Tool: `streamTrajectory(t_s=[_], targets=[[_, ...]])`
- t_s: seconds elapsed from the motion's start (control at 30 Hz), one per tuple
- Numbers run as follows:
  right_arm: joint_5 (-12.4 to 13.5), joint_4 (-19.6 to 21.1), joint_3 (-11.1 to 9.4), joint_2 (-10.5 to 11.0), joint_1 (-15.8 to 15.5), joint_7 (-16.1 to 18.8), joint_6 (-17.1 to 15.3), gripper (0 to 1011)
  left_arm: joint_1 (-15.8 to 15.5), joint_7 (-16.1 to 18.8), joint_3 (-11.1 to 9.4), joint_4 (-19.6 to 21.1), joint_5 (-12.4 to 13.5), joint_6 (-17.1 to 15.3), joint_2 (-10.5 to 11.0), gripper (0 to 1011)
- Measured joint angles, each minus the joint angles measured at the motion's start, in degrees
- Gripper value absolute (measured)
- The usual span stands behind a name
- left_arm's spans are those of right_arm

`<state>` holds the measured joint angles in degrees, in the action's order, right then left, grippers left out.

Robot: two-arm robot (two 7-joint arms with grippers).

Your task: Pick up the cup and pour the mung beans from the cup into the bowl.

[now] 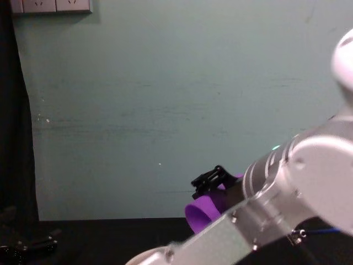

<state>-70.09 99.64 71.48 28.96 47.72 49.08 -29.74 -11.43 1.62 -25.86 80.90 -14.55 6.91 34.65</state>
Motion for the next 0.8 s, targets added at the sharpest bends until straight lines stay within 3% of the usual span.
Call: streamTrajectory(t_s=[0.07,0.1,0.2,0.27,0.3,0.33,0.37,0.43,0.47,0.5,0.6,0.63,0.8], targets=[[3.3,0.8,-3.2,0.7,-1.9,-2.4,-0.5,734,0.0,0.0,0.0,0.0,0.0,0.0,0.0,1003],[3.3,0.8,-3.2,0.7,-1.9,-2.4,-0.5,734,0.0,0.0,0.0,0.0,0.0,0.0,0.0,1003],[10.6,2.3,-9.5,1.9,-6.0,-7.7,-0.9,734,0.0,0.0,0.0,0.0,0.0,0.0,0.0,1003],[13.2,2.7,-12.1,2.4,-7.6,-9.7,-0.8,734,0.0,0.0,0.0,0.0,0.0,0.0,0.0,1003],[16.4,3.1,-14.8,2.7,-9.3,-12.0,-0.4,735,0.0,0.0,0.0,0.0,0.0,0.0,0.0,1003],[17.9,3.3,-16.2,2.9,-10.2,-13.2,-0.1,734,0.0,0.0,0.0,0.0,0.0,0.0,0.0,1003],[21.3,3.5,-19.4,3.1,-12.3,-15.5,0.6,734,0.0,0.0,0.0,0.0,0.0,0.0,0.0,1003],[24.8,3.7,-22.3,3.2,-14.2,-17.9,1.6,734,0.0,0.0,0.0,0.0,0.0,0.0,0.0,1004],[26.7,3.7,-24.0,3.1,-15.3,-18.9,2.2,734,0.0,0.0,0.0,0.0,0.0,0.0,0.0,1003],[30.5,3.7,-27.2,2.8,-17.4,-21.1,3.4,734,0.0,0.0,0.0,0.0,0.0,0.0,0.0,1003],[36.4,3.5,-32.2,2.1,-20.5,-23.8,5.6,734,0.0,0.0,0.0,0.0,0.0,0.0,0.0,1003],[40.5,3.1,-35.3,1.3,-22.4,-25.3,7.3,734,0.0,0.0,0.0,0.0,0.0,0.0,0.0,1003],[50.5,1.3,-43.4,-1.1,-27.1,-27.8,12.1,734,0.0,0.0,0.0,0.0,0.0,0.0,0.0,1003]])
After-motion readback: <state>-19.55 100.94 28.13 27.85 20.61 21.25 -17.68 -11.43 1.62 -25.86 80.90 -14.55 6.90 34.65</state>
